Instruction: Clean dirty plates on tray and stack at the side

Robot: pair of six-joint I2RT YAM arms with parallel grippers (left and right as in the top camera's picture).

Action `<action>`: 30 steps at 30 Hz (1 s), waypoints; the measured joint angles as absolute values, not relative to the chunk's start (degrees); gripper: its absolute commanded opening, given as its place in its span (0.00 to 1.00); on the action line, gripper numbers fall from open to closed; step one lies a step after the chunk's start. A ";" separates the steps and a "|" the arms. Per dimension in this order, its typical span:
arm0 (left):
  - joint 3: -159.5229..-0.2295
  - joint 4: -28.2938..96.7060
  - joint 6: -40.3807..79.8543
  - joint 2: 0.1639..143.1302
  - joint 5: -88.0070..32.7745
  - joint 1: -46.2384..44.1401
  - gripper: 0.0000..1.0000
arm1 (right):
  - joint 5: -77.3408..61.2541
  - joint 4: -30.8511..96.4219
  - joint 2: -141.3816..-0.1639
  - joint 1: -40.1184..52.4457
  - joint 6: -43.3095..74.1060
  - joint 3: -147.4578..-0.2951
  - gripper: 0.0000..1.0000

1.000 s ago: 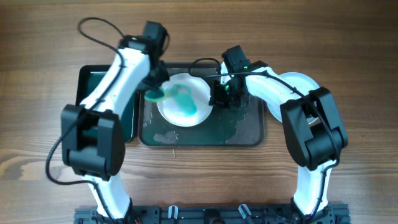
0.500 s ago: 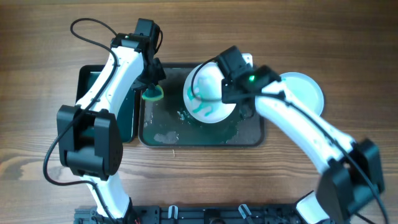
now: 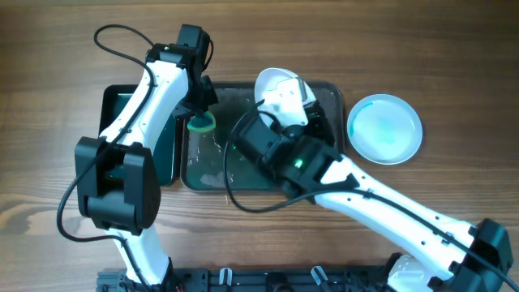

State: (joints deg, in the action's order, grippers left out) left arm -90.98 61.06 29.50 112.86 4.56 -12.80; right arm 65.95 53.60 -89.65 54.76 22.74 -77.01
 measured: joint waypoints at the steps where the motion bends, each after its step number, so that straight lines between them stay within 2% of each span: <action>1: -90.98 61.08 29.50 112.86 4.56 -12.80 0.04 | 67.83 53.60 -89.65 55.40 22.39 -77.01 0.04; 9: -90.98 61.08 29.47 112.86 4.56 -12.80 0.04 | 82.61 52.75 -89.62 60.14 19.55 -77.01 0.04; 16: -90.98 61.08 29.50 112.86 4.56 -12.80 0.04 | 79.96 52.82 -89.56 60.01 19.42 -77.01 0.04; 20: -90.98 61.08 29.50 112.86 4.56 -12.80 0.04 | 60.99 55.55 -89.32 54.59 23.90 -77.01 0.04; 21: -90.98 61.06 29.50 112.86 4.54 -12.80 0.04 | 51.79 56.36 -89.32 50.30 26.55 -77.01 0.04; 25: -90.98 61.08 29.50 112.86 4.54 -12.80 0.04 | 29.36 56.34 -89.30 37.93 29.87 -77.01 0.04; 30: -90.98 61.08 29.50 112.86 4.54 -12.80 0.04 | 5.89 56.36 -89.06 19.44 27.88 -77.01 0.04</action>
